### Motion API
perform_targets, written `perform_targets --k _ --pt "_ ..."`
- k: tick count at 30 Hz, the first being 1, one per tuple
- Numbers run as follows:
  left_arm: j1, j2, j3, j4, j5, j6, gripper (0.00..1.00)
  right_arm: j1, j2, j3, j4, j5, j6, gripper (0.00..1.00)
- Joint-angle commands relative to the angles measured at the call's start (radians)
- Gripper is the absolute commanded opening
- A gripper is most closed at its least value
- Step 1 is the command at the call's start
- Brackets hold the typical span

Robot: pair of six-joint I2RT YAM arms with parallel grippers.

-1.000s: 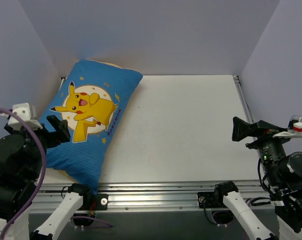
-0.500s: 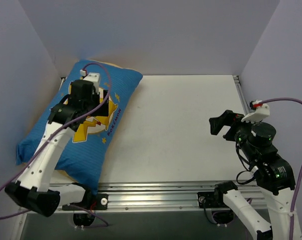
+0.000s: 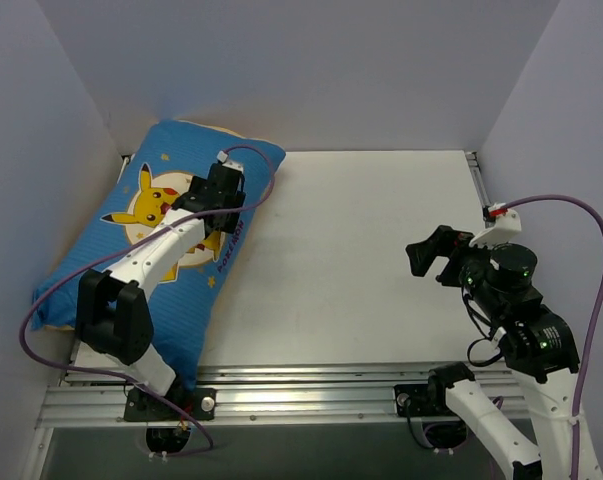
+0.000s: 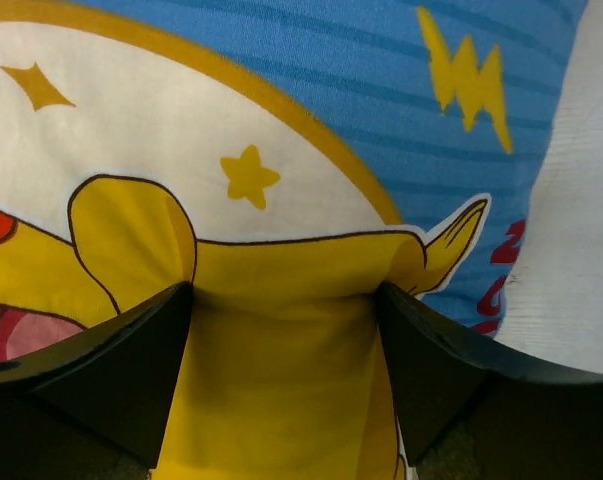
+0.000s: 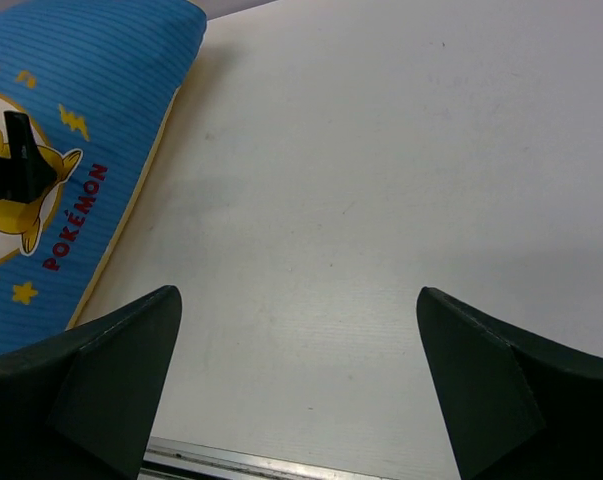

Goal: Remove the pillowcase from the pillow

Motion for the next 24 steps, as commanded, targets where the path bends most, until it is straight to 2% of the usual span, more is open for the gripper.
perform_targets --k 1,3,4,6,7,12,13,15,16,19,21,24 --pt "-0.002 0.046 -0.067 0.122 -0.023 0.012 0.8 -0.006 -0.008 -0.013 0.023 -0.024 0.006 1.0" --pt "0.0 0.077 -0.085 0.136 -0.018 -0.002 0.52 -0.006 -0.011 -0.019 0.026 -0.02 0.007 1.0" --pt "-0.002 0.086 -0.092 0.139 -0.019 -0.005 0.27 -0.006 -0.014 -0.021 0.029 -0.02 0.009 1.0" --pt "-0.005 0.109 -0.109 0.154 -0.001 -0.005 0.08 -0.006 -0.016 -0.021 0.037 -0.018 0.007 1.0" --pt "-0.01 0.112 -0.113 0.159 0.049 -0.005 0.03 -0.006 -0.016 -0.018 0.037 -0.014 0.006 1.0" --pt "-0.161 0.091 -0.113 0.205 0.148 0.027 0.02 -0.008 -0.008 0.031 0.034 0.026 -0.017 1.0" --pt "-0.242 0.08 -0.113 0.214 0.163 0.021 0.02 -0.006 -0.003 0.051 0.034 0.058 -0.022 1.0" --pt "-0.333 0.031 -0.125 0.249 0.203 0.003 0.02 -0.008 0.004 0.074 0.025 0.113 -0.03 1.0" --pt "-0.431 0.014 -0.132 0.26 0.217 0.0 0.02 -0.006 0.013 0.099 0.023 0.132 -0.037 1.0" --pt "-0.613 -0.058 -0.15 0.269 0.209 -0.02 0.02 -0.006 0.04 0.132 0.028 0.167 -0.068 1.0" --pt "-0.677 -0.101 -0.155 0.234 0.182 -0.088 0.02 -0.006 0.052 0.157 0.031 0.186 -0.073 1.0" --pt "-0.741 -0.153 -0.147 0.142 0.131 -0.171 0.1 -0.008 0.073 0.154 0.048 0.145 -0.06 1.0"
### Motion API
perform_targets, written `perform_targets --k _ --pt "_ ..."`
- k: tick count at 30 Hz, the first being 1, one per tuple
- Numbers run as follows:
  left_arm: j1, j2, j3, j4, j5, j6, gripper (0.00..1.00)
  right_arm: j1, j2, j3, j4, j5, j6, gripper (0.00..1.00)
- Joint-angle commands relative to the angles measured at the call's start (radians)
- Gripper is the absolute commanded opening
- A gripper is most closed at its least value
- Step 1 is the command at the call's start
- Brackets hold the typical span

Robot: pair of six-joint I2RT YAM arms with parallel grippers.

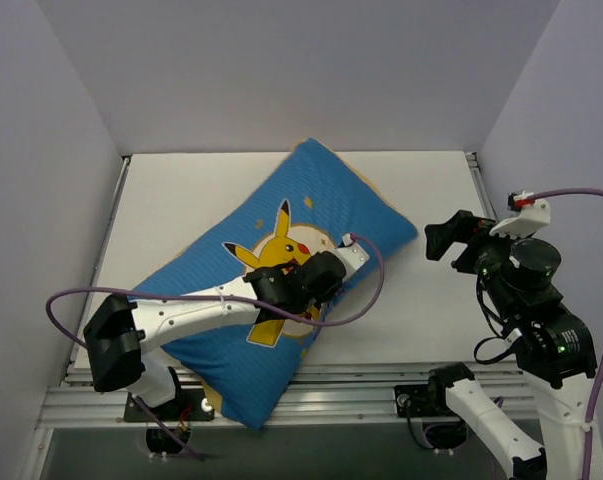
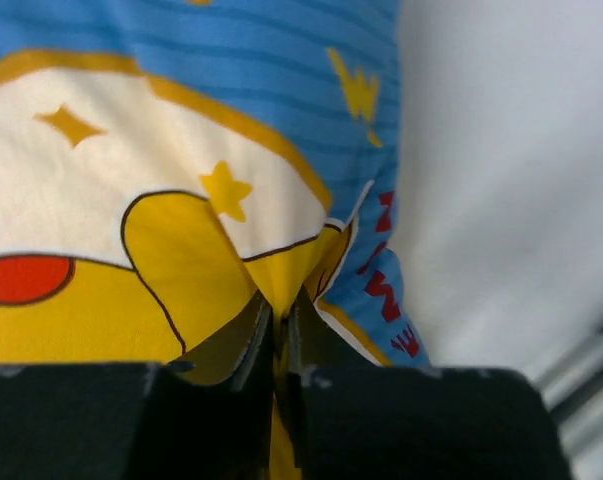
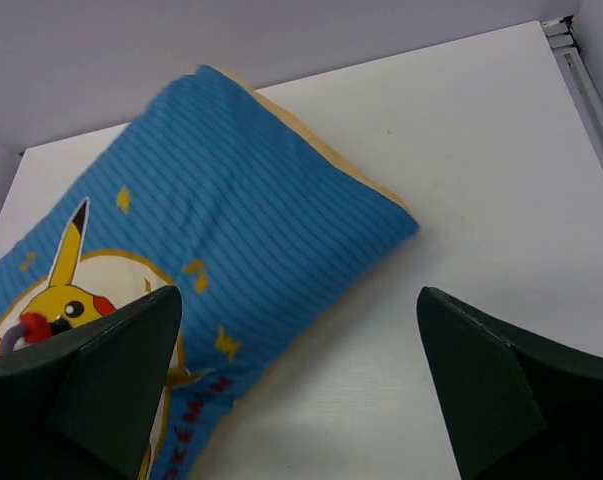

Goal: Remove the pillowcase from the pillow

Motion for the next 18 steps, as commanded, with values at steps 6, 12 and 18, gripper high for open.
perform_targets --k 6,12,18 --pt "-0.046 -0.203 0.091 -0.284 -0.079 -0.322 0.86 -0.006 0.155 -0.024 0.09 -0.117 -0.017 1.0" --pt "-0.004 -0.272 0.064 -0.474 -0.188 -0.573 0.94 -0.003 0.313 -0.068 0.053 -0.185 0.008 1.0" --pt "0.249 -0.303 -0.137 -0.303 -0.023 -0.595 0.93 0.023 0.338 -0.268 0.117 -0.257 0.095 0.93"
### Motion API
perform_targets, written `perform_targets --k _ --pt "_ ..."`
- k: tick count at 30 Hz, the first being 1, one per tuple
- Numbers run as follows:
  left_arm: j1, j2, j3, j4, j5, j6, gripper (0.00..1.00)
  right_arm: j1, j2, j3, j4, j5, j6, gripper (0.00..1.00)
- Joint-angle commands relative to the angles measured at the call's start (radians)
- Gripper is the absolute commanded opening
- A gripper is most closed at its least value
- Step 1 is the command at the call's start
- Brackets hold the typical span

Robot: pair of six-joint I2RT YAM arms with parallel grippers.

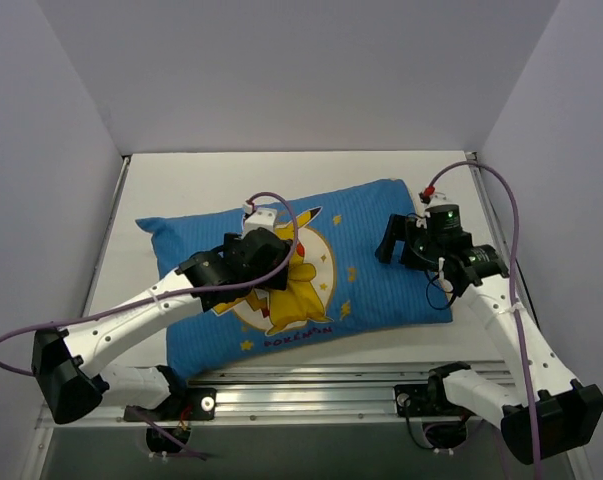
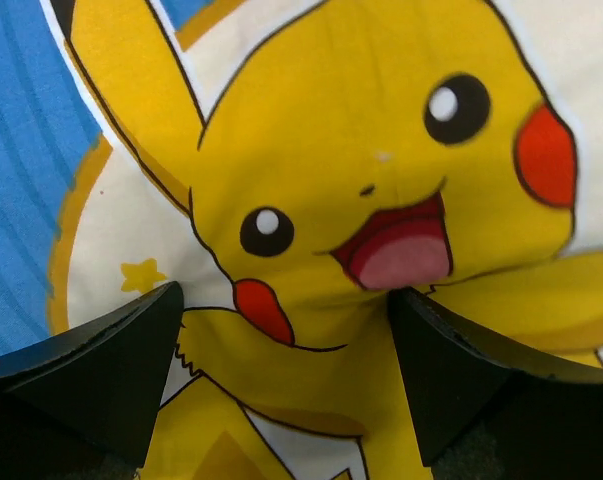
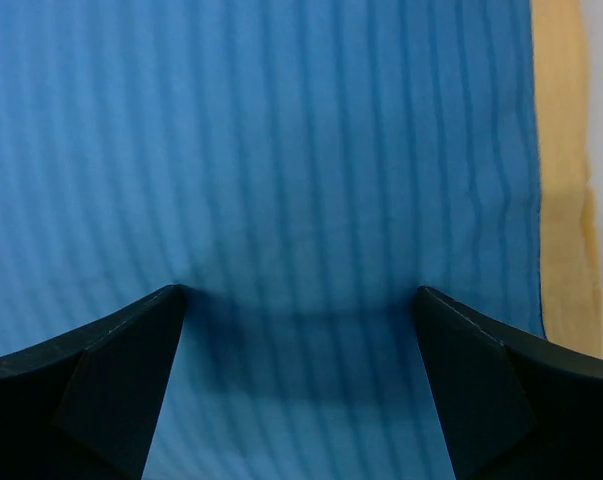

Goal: Remove the pillowcase from the pillow

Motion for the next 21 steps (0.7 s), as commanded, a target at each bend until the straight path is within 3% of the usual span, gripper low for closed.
perform_targets --k 1,5,12,17,18,21 --pt "0.196 -0.004 -0.1 0.138 0.071 -0.031 0.92 0.029 -0.03 -0.097 0.042 -0.068 0.071 0.91" --pt "0.384 0.079 -0.081 0.326 0.2 0.058 0.92 0.107 -0.041 -0.179 0.088 -0.132 0.127 0.8" --pt "0.456 0.265 0.187 0.353 0.237 0.207 0.95 0.424 0.011 -0.194 0.169 -0.086 0.256 0.8" --pt "0.472 0.153 0.164 0.357 0.194 0.149 0.97 0.692 0.109 -0.101 0.229 -0.051 0.256 0.8" --pt "0.478 0.116 0.147 0.35 0.186 0.138 1.0 0.723 0.148 -0.023 0.212 -0.039 0.236 0.8" --pt "0.481 -0.033 0.089 0.297 0.175 0.087 0.94 0.77 0.194 0.108 0.094 0.068 0.159 0.83"
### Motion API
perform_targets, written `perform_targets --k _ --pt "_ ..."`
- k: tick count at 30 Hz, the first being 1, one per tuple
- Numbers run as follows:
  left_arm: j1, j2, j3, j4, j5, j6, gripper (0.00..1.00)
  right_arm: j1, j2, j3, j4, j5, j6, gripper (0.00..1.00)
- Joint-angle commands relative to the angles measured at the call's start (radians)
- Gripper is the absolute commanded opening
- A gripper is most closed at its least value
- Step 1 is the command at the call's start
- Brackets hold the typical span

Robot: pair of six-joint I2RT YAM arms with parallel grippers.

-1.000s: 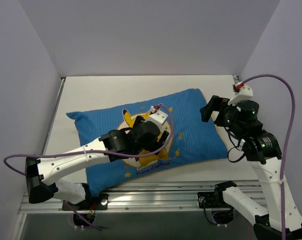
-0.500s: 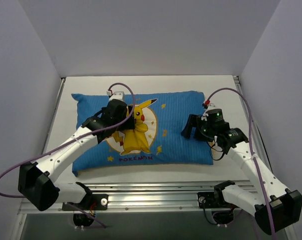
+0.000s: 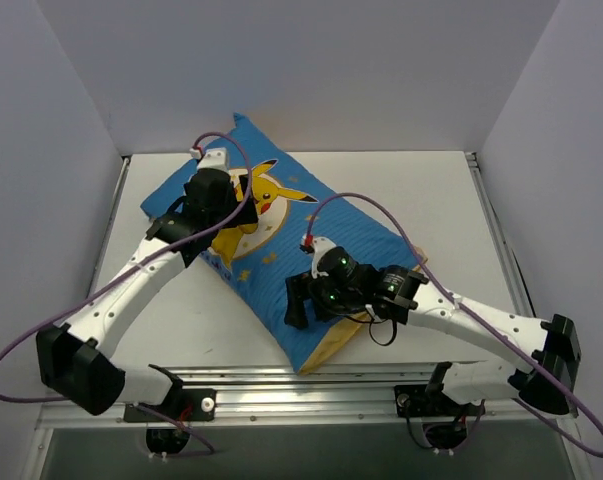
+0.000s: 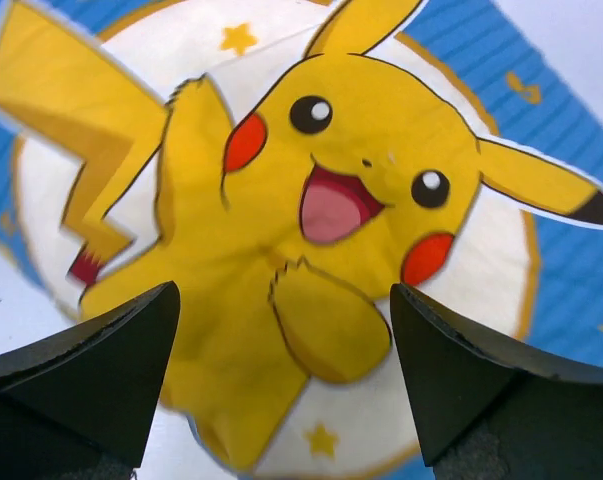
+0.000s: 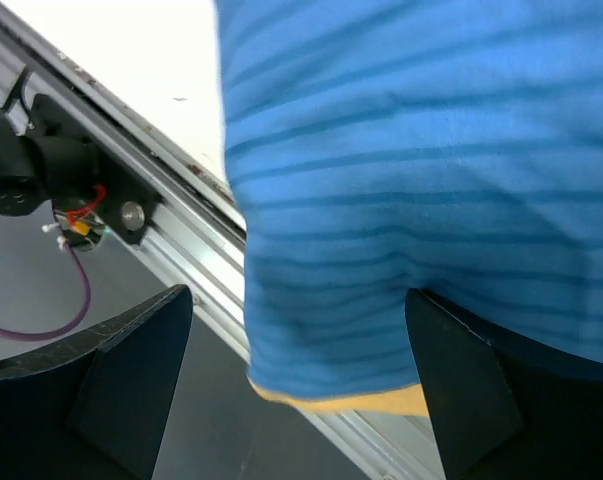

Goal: Remove the pillowcase from the pillow

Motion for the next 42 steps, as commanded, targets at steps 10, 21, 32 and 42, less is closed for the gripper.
perform_targets --k 10,21,32,42 --pt "0.016 -0.369 -0.196 -0.162 0.097 -0.173 0.94 -0.235 0.061 0.473 -0.258 0.311 -0.287 0.93" --pt "0.018 -0.319 -0.244 -0.137 0.159 -0.187 0.94 -0.265 0.153 0.171 -0.065 0.035 -0.181 0.87" --pt "0.019 -0.311 -0.215 -0.196 0.131 -0.102 0.94 -0.206 0.068 0.31 -0.18 0.216 -0.216 0.91" --pt "0.019 -0.271 -0.296 -0.174 0.153 -0.096 0.96 -0.276 0.099 0.175 -0.091 0.033 -0.178 0.82"
